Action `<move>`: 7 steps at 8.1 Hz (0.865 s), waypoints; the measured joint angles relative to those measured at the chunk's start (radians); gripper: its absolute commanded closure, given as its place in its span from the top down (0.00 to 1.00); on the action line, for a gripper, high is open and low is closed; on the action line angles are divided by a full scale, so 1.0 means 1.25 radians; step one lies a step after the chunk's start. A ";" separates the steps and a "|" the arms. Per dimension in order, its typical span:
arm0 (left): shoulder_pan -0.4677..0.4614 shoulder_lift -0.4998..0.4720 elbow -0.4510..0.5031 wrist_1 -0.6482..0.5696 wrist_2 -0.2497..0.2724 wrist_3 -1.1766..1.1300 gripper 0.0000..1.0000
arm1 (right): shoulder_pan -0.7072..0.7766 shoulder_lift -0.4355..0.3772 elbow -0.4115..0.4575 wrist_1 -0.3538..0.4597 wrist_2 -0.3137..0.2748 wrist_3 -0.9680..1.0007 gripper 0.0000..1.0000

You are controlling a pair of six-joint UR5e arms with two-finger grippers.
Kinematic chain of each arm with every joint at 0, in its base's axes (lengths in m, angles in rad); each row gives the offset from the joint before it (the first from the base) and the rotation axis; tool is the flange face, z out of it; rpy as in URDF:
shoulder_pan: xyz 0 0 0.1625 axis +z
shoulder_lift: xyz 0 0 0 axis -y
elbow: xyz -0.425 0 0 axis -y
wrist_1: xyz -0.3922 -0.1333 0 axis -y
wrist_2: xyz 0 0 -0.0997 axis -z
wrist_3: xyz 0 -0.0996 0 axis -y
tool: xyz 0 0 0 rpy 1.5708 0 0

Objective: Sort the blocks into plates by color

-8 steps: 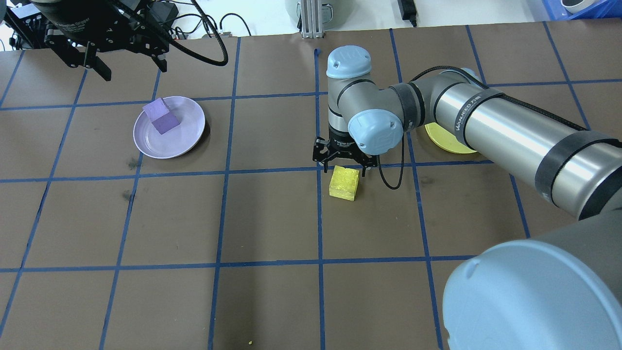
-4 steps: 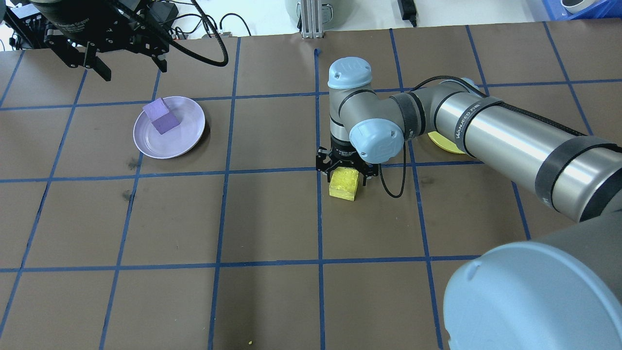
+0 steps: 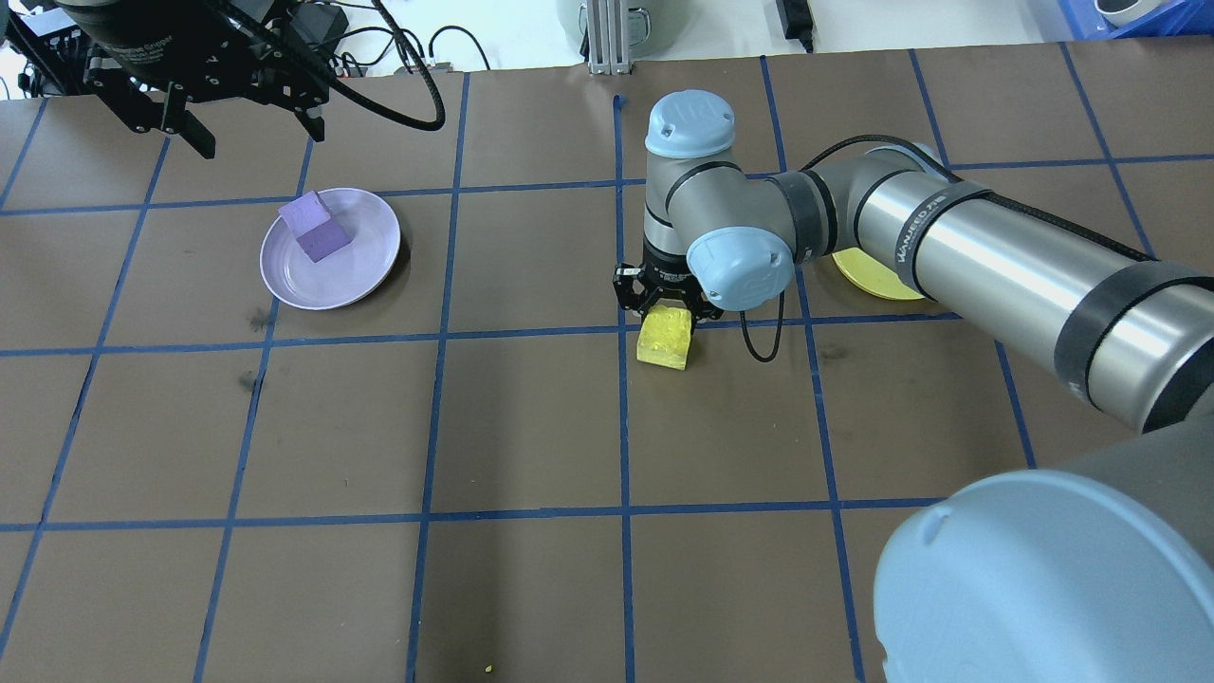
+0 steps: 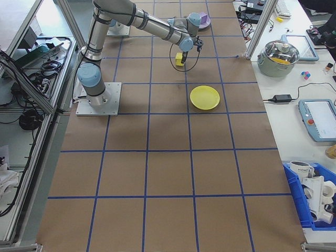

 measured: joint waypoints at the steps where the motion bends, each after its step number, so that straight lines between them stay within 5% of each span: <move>1: 0.000 0.000 0.000 0.000 0.000 0.000 1.00 | -0.012 -0.010 -0.015 -0.010 0.005 -0.033 0.00; 7: 0.000 0.002 -0.001 0.000 0.000 0.000 1.00 | -0.265 -0.053 -0.105 -0.049 -0.004 -0.574 0.00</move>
